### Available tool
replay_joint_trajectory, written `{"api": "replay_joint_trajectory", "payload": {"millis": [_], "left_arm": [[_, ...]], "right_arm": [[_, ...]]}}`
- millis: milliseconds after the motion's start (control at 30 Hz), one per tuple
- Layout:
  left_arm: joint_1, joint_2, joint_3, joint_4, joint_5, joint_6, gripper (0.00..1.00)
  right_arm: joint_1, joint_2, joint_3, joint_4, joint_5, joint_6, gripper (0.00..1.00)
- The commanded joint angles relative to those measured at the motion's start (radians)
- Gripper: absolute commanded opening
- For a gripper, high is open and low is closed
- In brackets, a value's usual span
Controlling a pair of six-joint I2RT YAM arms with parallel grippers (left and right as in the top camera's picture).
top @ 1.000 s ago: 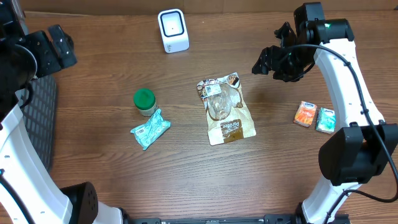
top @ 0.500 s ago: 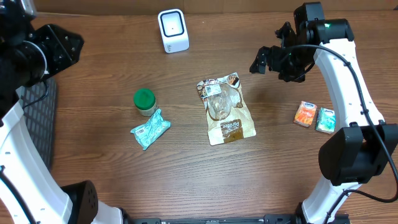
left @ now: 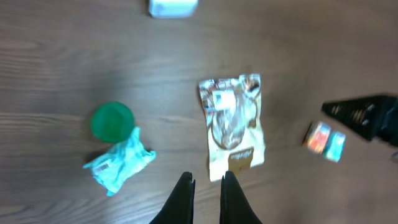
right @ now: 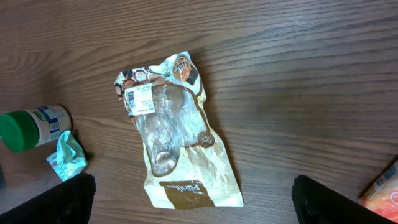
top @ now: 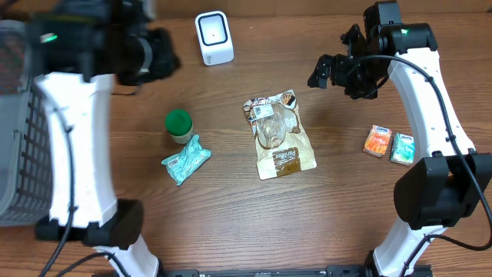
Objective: Scan the item barcode
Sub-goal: 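Reach the left gripper to the bean bag's left edge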
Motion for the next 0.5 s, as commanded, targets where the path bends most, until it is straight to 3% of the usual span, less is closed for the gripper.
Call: {"api": "replay_joint_trajectory", "payload": {"millis": [0, 233, 467], "left_arm": [[-0.099, 0.041, -0.071, 0.048, -0.047, -0.018, 0.04], [-0.251, 0.082, -0.285, 0.219, -0.055, -0.092, 0.04], [-0.29, 0.082, -0.562, 0.373, -0.043, -0.257, 0.04]], "right_arm": [[0.0, 0.003, 0.0, 0.003, 0.002, -0.004, 1.0], [0.0, 0.003, 0.0, 0.003, 0.002, -0.004, 1.0], [0.0, 0.007, -0.028, 0.018, 0.002, -0.003, 0.98]]}}
